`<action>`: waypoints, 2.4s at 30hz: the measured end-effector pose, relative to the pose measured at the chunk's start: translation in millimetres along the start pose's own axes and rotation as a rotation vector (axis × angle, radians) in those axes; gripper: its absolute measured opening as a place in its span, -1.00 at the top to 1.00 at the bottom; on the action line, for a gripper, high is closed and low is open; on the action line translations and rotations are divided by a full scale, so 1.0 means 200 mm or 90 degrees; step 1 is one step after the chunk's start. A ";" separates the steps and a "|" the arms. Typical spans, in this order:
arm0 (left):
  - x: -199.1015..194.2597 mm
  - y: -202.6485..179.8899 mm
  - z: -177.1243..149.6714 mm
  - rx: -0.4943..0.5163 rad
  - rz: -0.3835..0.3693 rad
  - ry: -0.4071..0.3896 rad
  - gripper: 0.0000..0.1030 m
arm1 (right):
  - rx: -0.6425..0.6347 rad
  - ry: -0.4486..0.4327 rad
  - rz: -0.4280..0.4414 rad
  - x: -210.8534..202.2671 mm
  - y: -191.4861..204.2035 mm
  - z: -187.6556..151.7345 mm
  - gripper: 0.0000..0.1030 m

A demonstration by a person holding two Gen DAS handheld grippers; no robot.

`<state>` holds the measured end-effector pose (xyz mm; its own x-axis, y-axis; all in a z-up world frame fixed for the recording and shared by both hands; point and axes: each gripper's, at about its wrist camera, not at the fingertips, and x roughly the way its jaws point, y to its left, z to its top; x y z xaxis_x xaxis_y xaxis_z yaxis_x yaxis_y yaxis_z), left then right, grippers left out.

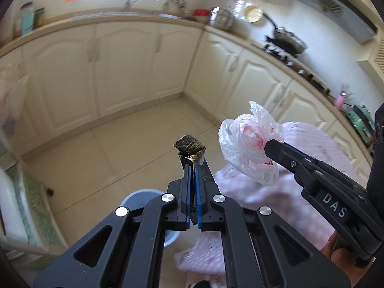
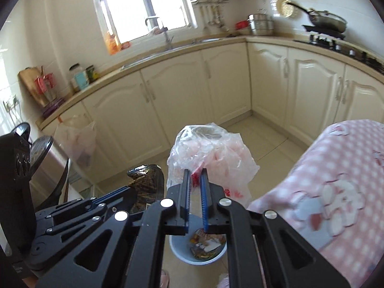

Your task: Collect trash

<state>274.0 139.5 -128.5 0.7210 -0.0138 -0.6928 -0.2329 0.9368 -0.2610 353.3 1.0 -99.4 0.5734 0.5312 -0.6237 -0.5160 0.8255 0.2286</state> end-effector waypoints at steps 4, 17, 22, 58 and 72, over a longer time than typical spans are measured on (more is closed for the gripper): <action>0.11 0.17 -0.05 -0.025 0.036 0.031 0.96 | -0.014 0.030 -0.003 0.18 0.11 -0.06 0.84; 0.49 0.32 -0.11 -0.048 0.032 0.116 0.89 | -0.022 0.054 -0.059 0.53 0.07 -0.21 0.84; 0.54 0.31 -0.11 -0.048 0.029 0.119 0.87 | -0.014 0.055 -0.061 0.58 0.02 -0.22 0.84; 0.37 0.35 -0.12 -0.064 0.044 0.101 0.15 | -0.005 0.088 -0.042 0.60 0.07 -0.26 0.46; -0.40 -0.09 -0.14 0.082 0.001 -0.065 -0.11 | -0.023 -0.070 -0.159 -0.37 0.10 -0.26 -0.07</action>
<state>201.5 114.7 -87.1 0.7844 0.0168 -0.6200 -0.1533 0.9739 -0.1675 266.6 -31.6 -87.9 0.7501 0.3318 -0.5720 -0.3716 0.9270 0.0504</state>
